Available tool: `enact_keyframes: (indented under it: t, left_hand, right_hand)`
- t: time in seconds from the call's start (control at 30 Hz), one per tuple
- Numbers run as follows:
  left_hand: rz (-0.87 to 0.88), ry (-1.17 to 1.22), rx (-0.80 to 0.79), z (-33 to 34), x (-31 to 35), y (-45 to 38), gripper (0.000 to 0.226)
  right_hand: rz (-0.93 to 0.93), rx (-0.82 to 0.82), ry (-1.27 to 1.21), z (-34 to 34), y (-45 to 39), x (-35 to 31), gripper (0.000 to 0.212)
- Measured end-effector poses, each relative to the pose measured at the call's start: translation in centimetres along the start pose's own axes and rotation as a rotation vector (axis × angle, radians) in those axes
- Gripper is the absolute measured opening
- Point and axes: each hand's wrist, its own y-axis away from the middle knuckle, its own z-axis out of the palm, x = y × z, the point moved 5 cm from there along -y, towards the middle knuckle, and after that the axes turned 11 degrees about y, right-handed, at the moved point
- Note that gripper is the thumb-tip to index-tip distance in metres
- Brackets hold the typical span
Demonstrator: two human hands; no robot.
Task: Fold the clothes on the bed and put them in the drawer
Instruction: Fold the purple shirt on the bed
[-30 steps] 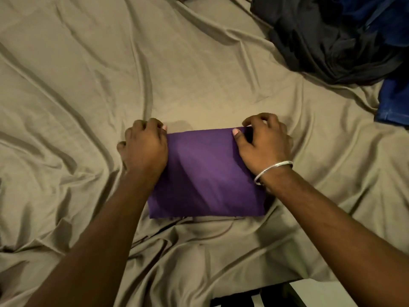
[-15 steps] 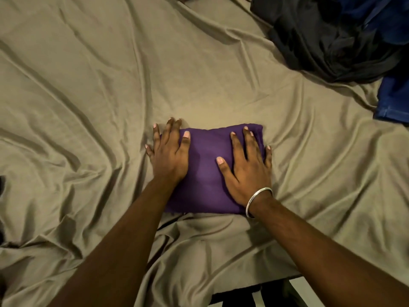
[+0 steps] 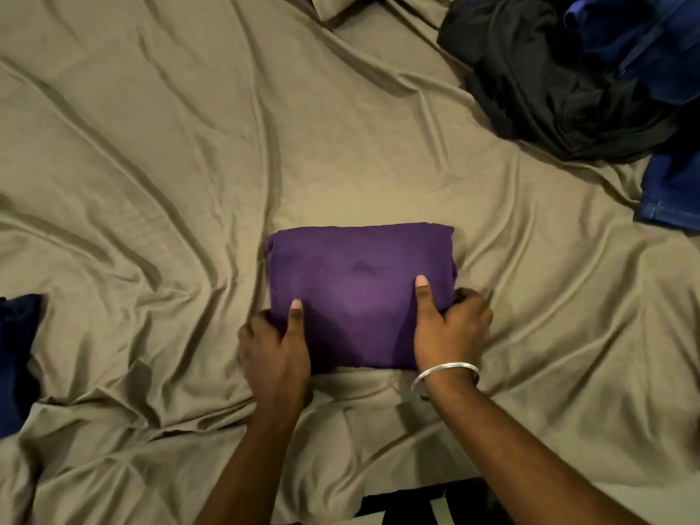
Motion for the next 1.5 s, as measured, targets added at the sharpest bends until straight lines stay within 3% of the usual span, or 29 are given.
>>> enact_keyframes:
  t: [0.1, 0.17, 0.23, 0.33, 0.43, 0.53, 0.67, 0.8, 0.93, 1.0, 1.13, 1.3, 1.5]
  left_hand:
    - [-0.141, 0.181, -0.14, 0.4, -0.6, -1.0, 0.051]
    - [-0.243, 0.294, -0.223, 0.7, -0.1, -1.7, 0.062]
    - [-0.319, 0.38, -0.259, 0.8, 0.3, -2.6, 0.067]
    - [-0.312, 0.454, -0.282, 0.4, 2.1, -3.2, 0.043]
    - [-0.363, 0.487, -0.356, 0.3, 3.4, -2.9, 0.05]
    - [-0.457, 0.535, -0.476, 1.2, 4.6, -2.1, 0.044]
    - [-0.491, 0.571, -0.506, 1.9, 5.2, -2.1, 0.042]
    - [-0.501, 0.643, -0.493, 2.4, 5.5, -2.1, 0.048]
    - [-0.484, 0.783, -0.515, 2.4, 6.0, -1.8, 0.019]
    - [-0.475, 0.828, -0.527, 1.5, 6.1, -1.8, 0.017]
    - [-0.462, 0.924, -0.533, -2.5, 4.9, -3.0, 0.021]
    - [-0.411, 1.033, -0.447, -11.5, 1.4, -6.4, 0.024]
    - [-0.401, 1.053, -0.211, -26.1, -7.5, -12.8, 0.047]
  right_hand:
    - [0.034, -0.094, 0.096, 0.1, 0.4, 0.0, 0.076]
    - [0.074, -0.144, 0.082, 0.1, -0.1, -0.1, 0.074]
    - [0.12, -0.219, 0.012, -0.1, -0.8, -0.2, 0.066]
    - [0.143, -0.357, -0.093, 0.1, -1.7, -0.5, 0.046]
    - [0.177, -0.434, -0.333, 0.3, -1.8, -1.0, 0.03]
    - [0.223, -0.487, -0.518, 0.2, -2.8, -1.5, 0.04]
    - [0.339, -0.707, -0.606, 0.4, -4.6, -1.4, 0.056]
    - [0.285, -0.77, -0.538, 0.7, -5.5, -1.7, 0.05]
    - [0.234, -0.725, -0.694, 0.7, -4.3, -3.2, 0.031]
    - [0.202, -0.674, -0.769, 0.0, -3.2, -4.1, 0.027]
    - [0.127, -0.666, -0.853, -0.5, 0.8, -6.8, 0.026]
    - [0.06, -0.827, -0.885, 3.5, 8.7, -11.3, 0.046]
    - [0.034, -1.05, -0.854, 14.2, 21.3, -17.2, 0.047]
